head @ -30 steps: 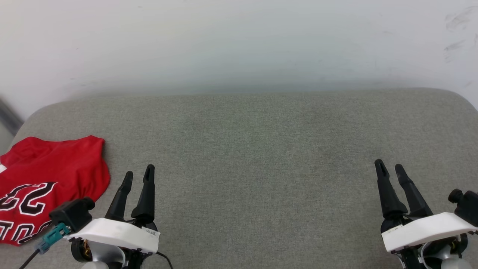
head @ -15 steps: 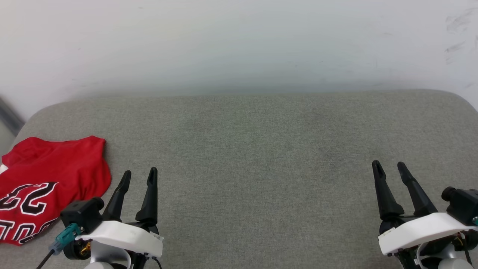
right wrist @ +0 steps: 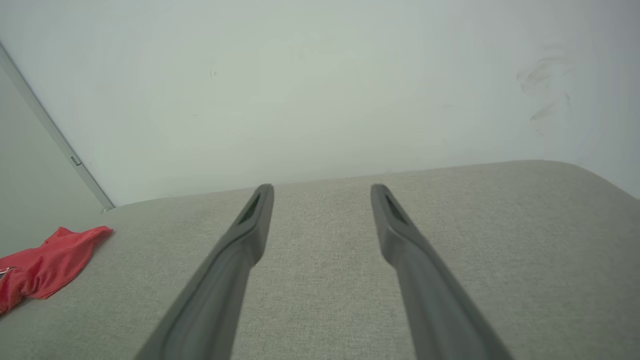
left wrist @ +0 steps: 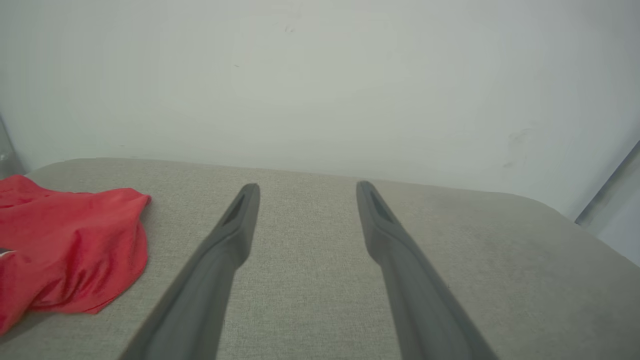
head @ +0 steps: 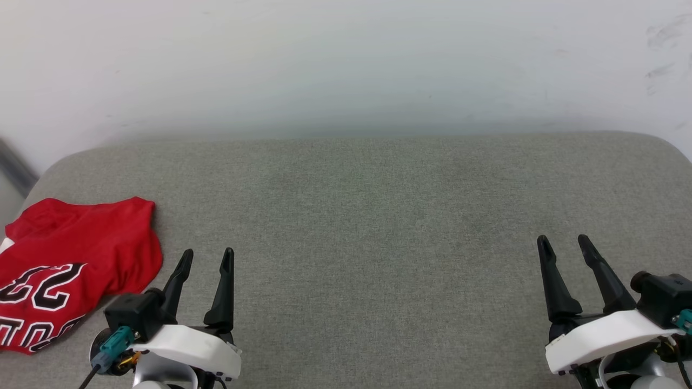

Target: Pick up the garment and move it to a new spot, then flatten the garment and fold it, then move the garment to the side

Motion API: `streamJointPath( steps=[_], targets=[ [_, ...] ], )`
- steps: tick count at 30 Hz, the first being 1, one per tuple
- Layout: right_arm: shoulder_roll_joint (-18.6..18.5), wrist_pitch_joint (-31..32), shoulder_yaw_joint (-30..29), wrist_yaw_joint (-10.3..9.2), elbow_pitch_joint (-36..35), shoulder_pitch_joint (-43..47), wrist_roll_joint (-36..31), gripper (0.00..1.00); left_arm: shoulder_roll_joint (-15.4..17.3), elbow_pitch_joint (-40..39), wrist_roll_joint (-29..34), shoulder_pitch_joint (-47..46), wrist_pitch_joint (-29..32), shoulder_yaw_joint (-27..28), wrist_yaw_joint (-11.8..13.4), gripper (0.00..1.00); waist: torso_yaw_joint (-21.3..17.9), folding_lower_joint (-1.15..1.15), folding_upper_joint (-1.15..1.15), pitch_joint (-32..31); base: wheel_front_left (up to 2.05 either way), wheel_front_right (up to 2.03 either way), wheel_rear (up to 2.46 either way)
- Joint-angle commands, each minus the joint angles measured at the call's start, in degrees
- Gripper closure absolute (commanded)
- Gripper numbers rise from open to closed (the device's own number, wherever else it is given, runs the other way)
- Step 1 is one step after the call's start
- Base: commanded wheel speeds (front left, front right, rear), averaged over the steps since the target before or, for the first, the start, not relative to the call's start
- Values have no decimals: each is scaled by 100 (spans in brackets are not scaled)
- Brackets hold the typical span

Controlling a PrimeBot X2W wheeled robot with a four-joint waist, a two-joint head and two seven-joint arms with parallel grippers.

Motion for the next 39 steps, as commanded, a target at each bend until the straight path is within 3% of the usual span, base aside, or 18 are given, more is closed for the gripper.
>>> streamJointPath(
  steps=[1, 29, 39],
  targets=[
    [12, -9, -1, 2, -76, 26, -158, 0, 25, -12, 160, 19, -65, -22, 5, 0, 2, 0, 0, -3, 0, 0, 0],
    [16, -271, -91, 1, -112, 100, -1077, 0, -113, 232, 1103, -62, -408, 24, -112, 0, 103, 0, 0, -26, 0, 0, 0],
    [16, -274, -41, 1, -152, 126, -1357, 0, -228, 202, 1173, -127, -490, 149, -172, 0, 615, 0, 0, -36, 0, 0, 0]
  ],
)
